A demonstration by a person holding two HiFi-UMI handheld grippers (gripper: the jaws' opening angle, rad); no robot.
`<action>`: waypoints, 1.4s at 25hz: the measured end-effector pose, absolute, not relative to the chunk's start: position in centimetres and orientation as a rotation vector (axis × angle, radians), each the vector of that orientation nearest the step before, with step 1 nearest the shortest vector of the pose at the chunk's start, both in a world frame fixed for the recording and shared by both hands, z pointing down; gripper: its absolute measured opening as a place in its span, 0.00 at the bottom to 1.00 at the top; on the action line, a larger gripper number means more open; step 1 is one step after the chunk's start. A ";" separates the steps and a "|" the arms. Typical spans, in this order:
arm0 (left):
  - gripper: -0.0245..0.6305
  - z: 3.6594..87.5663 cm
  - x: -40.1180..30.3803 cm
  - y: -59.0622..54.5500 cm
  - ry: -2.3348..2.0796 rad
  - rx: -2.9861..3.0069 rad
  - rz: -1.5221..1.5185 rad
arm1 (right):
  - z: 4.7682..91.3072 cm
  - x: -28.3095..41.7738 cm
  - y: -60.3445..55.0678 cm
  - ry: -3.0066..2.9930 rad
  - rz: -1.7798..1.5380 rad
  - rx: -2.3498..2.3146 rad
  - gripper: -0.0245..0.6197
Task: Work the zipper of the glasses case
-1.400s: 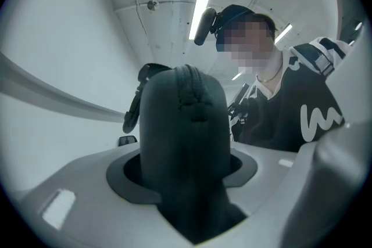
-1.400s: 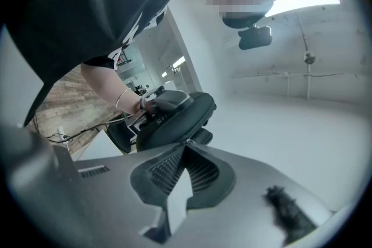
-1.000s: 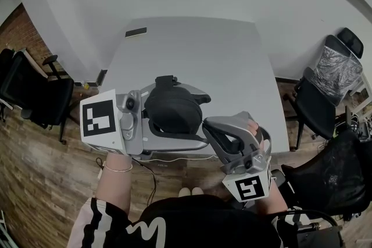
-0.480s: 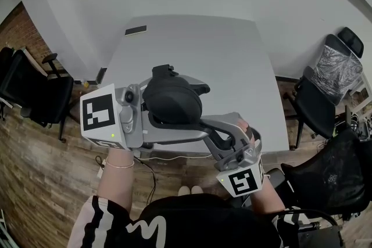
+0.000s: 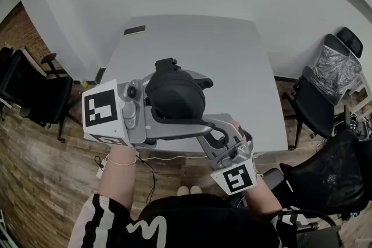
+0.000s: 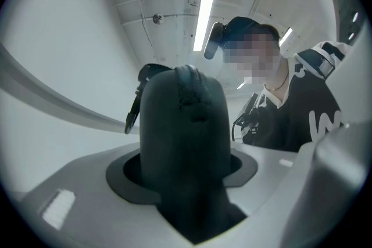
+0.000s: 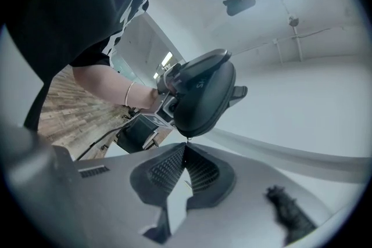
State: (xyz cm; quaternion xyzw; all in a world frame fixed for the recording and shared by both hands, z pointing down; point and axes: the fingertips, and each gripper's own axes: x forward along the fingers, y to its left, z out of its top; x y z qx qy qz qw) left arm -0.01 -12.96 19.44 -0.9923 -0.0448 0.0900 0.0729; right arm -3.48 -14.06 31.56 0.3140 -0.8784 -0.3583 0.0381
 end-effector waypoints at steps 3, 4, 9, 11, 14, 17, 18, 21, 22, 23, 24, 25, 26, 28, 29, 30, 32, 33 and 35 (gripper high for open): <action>0.45 19.5 0.1 -13.1 -0.126 -2.978 0.262 | 31.7 -3.6 -14.3 -2.716 -1.066 0.974 0.05; 0.45 19.5 0.2 -13.2 -0.123 -2.978 0.258 | 31.8 -3.6 -14.4 -2.720 -1.055 0.979 0.05; 0.45 19.6 0.3 -13.4 -0.098 -2.984 0.257 | 32.2 -3.7 -14.7 -2.744 -1.002 0.984 0.05; 0.45 19.7 0.2 -13.9 -0.051 -2.992 0.260 | 32.3 -3.7 -14.9 -2.751 -0.967 0.992 0.05; 0.46 20.0 -0.3 -14.8 0.071 -3.006 0.292 | 32.5 -3.3 -14.9 -2.756 -0.922 1.019 0.05; 0.45 20.3 -1.5 -15.8 0.235 -2.989 0.323 | 32.7 -2.6 -14.8 -2.766 -0.888 1.033 0.05; 0.45 20.5 -1.9 -16.3 0.303 -2.973 0.324 | 32.8 -2.3 -14.9 -2.764 -0.874 1.048 0.05; 0.45 21.2 -3.3 -17.3 0.491 -2.925 0.324 | 32.9 -1.0 -15.1 -2.739 -0.837 1.107 0.05; 0.45 21.4 -3.7 -17.5 0.557 -2.903 0.331 | 32.9 -0.4 -15.3 -2.728 -0.819 1.129 0.05; 0.45 21.6 -4.2 -17.8 0.637 -2.873 0.341 | 32.7 0.1 -15.4 -2.717 -0.799 1.155 0.05; 0.45 22.0 -4.8 -18.0 0.731 -2.837 0.355 | 32.4 0.7 -15.6 -2.711 -0.775 1.190 0.05; 0.45 22.5 -5.4 -18.2 0.831 -2.799 0.375 | 32.0 1.3 -15.8 -2.713 -0.745 1.233 0.05; 0.45 23.2 -5.9 -18.3 0.927 -2.765 0.396 | 31.4 1.9 -16.0 -2.725 -0.713 1.281 0.05; 0.45 25.1 -6.6 -18.5 1.075 -2.727 0.403 | 30.1 2.8 -16.3 -2.764 -0.658 1.367 0.05; 0.45 26.2 -6.7 -18.6 1.129 -2.722 0.382 | 29.7 3.2 -16.3 -2.780 -0.638 1.396 0.05; 0.45 27.3 -6.8 -18.7 1.173 -2.721 0.352 | 29.6 3.5 -16.3 -2.787 -0.623 1.415 0.05; 0.45 29.0 -6.7 -18.6 1.220 -2.724 0.298 | 28.9 3.8 -16.3 -2.791 -0.634 1.438 0.05; 0.45 29.7 -6.7 -18.5 1.230 -2.726 0.283 | 28.4 3.7 -16.2 -2.789 -0.660 1.445 0.05; 0.45 30.6 -6.6 -18.1 1.245 -2.734 0.273 | 28.0 3.8 -16.1 -2.766 -0.699 1.449 0.05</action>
